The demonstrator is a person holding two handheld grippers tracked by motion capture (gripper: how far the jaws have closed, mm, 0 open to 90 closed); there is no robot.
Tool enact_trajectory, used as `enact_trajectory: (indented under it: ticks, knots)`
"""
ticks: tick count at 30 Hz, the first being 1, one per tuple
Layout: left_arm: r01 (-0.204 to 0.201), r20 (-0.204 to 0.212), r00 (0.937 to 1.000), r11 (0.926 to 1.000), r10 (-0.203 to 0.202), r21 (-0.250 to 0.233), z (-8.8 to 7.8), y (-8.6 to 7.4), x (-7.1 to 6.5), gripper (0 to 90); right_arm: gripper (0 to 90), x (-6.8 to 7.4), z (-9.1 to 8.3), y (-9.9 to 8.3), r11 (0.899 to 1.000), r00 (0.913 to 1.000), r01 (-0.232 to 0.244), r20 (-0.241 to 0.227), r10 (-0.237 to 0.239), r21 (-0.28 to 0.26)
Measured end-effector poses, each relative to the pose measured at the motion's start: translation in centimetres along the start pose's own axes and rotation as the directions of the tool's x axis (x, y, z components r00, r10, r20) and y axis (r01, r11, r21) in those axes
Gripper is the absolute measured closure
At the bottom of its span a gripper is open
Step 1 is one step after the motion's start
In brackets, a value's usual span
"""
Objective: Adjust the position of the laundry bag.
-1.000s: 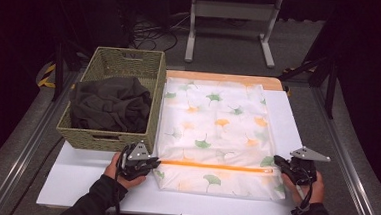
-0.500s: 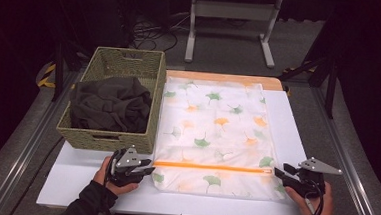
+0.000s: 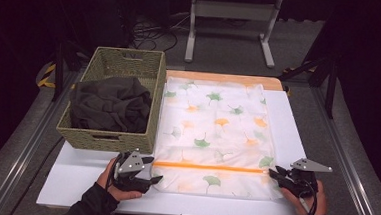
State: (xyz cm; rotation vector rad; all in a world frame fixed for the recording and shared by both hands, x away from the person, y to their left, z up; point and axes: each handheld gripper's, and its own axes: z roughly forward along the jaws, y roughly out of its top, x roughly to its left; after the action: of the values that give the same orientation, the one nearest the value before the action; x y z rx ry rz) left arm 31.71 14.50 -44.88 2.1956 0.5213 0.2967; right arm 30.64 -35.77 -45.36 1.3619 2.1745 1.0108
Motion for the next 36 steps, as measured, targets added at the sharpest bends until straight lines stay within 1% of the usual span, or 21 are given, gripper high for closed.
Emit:
enact_trajectory:
  ticks: [2,5,7,8,11,13,15,16,17,18,19,22,24,26,27,29,30,32,33,35,36]
  knots:
    - [-0.002,0.009,1.0000,1.0000,0.002,-0.008,0.0,0.1,-0.1,32.6,81.2,0.0,0.0,0.0,1.000,0.9997,-0.008,-0.023,0.008,-0.002]
    - [0.009,0.033,0.9994,0.9996,-0.008,-0.025,0.1,0.5,-0.2,30.4,82.6,-0.1,-0.1,0.1,1.000,0.9992,-0.013,-0.037,0.013,0.000]
    - [0.000,0.031,0.9995,0.9996,0.001,-0.027,0.3,1.0,-0.4,28.5,82.7,-0.1,-0.3,0.3,1.000,0.9986,-0.029,-0.045,0.029,0.003]
    - [0.003,0.049,0.9988,0.9995,-0.001,-0.033,0.5,1.3,-0.4,27.8,82.7,0.0,-0.4,0.3,1.000,0.9986,-0.030,-0.044,0.030,0.002]
    - [-0.042,0.080,0.9958,0.9985,0.044,-0.034,1.3,2.9,-1.2,27.2,82.4,0.3,-0.9,0.8,0.999,0.9979,-0.038,-0.052,0.037,-0.019]
    - [-0.056,0.107,0.9924,0.9973,0.061,-0.046,2.1,4.4,-1.8,27.3,82.4,0.5,-1.4,1.0,0.998,0.9965,-0.051,-0.069,0.048,-0.039]
    - [-0.070,0.147,0.9860,0.9955,0.079,-0.065,3.1,5.9,-2.4,27.7,82.4,0.7,-1.9,1.3,0.996,0.9952,-0.061,-0.080,0.056,-0.065]
    - [-0.070,0.147,0.9860,0.9955,0.079,-0.065,3.1,5.9,-2.4,28.7,82.4,0.8,-2.1,1.4,0.995,0.9944,-0.070,-0.084,0.064,-0.071]
    - [-0.083,0.179,0.9795,0.9946,0.093,-0.063,4.5,7.6,-3.0,29.7,82.5,0.9,-2.2,1.5,0.995,0.9942,-0.071,-0.086,0.065,-0.074]
    - [-0.088,0.196,0.9754,0.9936,0.100,-0.072,5.1,8.2,-3.2,29.8,82.5,1.0,-2.3,1.6,0.995,0.9946,-0.067,-0.084,0.061,-0.078]
    - [-0.088,0.196,0.9754,0.9936,0.100,-0.072,5.1,8.2,-3.2,31.1,82.5,1.0,-2.3,1.6,0.995,0.9946,-0.067,-0.084,0.061,-0.078]
    - [-0.101,0.269,0.9554,0.9906,0.122,-0.093,8.2,11.2,-4.3,33.7,82.6,1.3,-2.3,1.8,0.994,0.9940,-0.058,-0.098,0.049,-0.092]
    - [-0.128,0.276,0.9503,0.9889,0.144,-0.076,10.2,12.8,-5.2,40.1,82.6,1.5,-2.4,1.9,0.993,0.9928,-0.063,-0.107,0.052,-0.098]
    - [-0.168,0.286,0.9417,0.9840,0.178,-0.060,12.2,14.0,-6.1,48.5,82.8,1.8,-2.4,2.0,0.992,0.9926,-0.060,-0.112,0.048,-0.108]
    - [-0.172,0.292,0.9398,0.9840,0.178,-0.045,13.4,14.6,-6.5,52.7,82.8,1.9,-2.4,2.1,0.992,0.9920,-0.059,-0.118,0.046,-0.111]
    - [-0.173,0.318,0.9317,0.9841,0.176,-0.037,14.9,15.4,-6.9,62.7,82.9,2.1,-2.4,2.1,0.992,0.9914,-0.053,-0.125,0.038,-0.117]
    - [-0.174,0.315,0.9329,0.9844,0.174,-0.028,15.6,15.8,-7.2,64.8,82.9,2.1,-2.3,2.1,0.992,0.9913,-0.050,-0.127,0.035,-0.119]
    - [-0.170,0.331,0.9292,0.9853,0.163,-0.008,17.2,16.5,-7.5,72.1,82.9,2.3,-2.3,2.2,0.991,0.9897,-0.051,-0.139,0.034,-0.120]
    - [-0.177,0.325,0.9313,0.9841,0.164,0.010,18.0,16.7,-7.7,72.4,83.0,2.3,-2.2,2.2,0.991,0.9895,-0.053,-0.140,0.035,-0.125]
    - [-0.180,0.326,0.9314,0.9832,0.162,0.028,19.0,16.9,-7.9,73.3,83.0,2.3,-2.3,2.3,0.990,0.9877,-0.056,-0.152,0.036,-0.129]
    - [-0.177,0.320,0.9346,0.9836,0.156,0.036,19.5,16.9,-7.9,73.2,83.1,2.3,-2.3,2.3,0.990,0.9873,-0.056,-0.155,0.036,-0.132]
